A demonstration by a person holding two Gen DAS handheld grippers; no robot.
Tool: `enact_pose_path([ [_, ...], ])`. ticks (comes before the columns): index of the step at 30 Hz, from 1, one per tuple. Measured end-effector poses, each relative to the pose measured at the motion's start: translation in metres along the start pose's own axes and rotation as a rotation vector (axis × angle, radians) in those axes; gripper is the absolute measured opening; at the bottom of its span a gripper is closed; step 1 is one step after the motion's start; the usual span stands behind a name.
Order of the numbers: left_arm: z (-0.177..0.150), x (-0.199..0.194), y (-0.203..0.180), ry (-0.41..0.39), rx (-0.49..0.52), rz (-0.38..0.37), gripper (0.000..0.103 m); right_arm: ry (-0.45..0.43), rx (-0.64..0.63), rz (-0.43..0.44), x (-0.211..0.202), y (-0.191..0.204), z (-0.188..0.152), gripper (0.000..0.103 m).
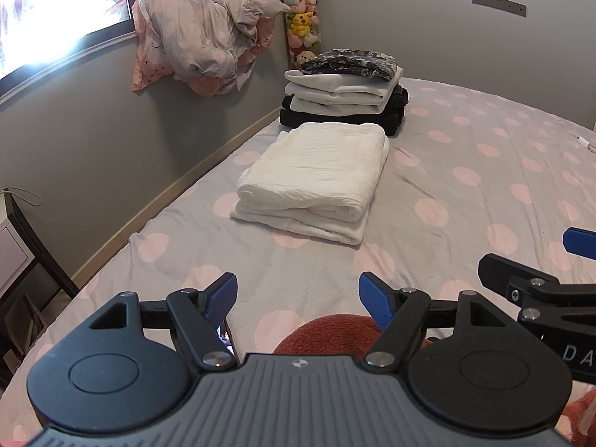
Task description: Fold clothes
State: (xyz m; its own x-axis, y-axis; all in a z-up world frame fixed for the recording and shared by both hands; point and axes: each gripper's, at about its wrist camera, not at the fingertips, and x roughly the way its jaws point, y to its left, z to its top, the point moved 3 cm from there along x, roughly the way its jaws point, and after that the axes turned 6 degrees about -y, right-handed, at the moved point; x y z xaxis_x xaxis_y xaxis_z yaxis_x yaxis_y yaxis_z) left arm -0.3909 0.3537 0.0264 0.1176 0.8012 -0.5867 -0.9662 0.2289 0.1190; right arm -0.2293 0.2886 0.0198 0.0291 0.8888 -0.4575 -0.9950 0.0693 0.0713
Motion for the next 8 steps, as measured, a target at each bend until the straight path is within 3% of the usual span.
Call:
enact_pose_path([
  [8,-0.0004,-0.0008,0.0010,-0.005,0.007,0.001,0.085,0.007,-0.004,0.009,0.0006,0.0014,-0.0015,0.096],
])
